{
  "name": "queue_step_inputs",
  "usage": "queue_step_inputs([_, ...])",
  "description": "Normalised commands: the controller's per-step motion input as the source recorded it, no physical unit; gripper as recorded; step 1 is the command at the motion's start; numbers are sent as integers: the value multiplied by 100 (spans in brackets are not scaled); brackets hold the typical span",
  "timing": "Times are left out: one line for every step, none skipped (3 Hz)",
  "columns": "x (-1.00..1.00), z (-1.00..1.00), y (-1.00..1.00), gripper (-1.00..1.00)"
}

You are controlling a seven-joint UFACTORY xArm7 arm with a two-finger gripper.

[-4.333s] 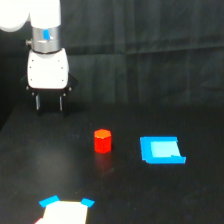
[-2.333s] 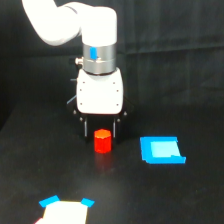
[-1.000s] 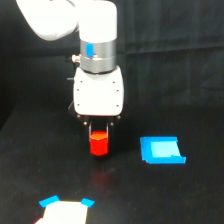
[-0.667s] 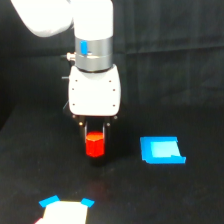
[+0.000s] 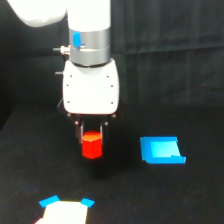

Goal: Pick up the red object from the table

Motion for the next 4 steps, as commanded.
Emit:
queue_step_inputs([100,100,-2,-11])
queue_step_inputs([81,92,15,-81])
queue_step_inputs([15,39,9,-100])
queue_step_inputs([-39,91,-21,-87])
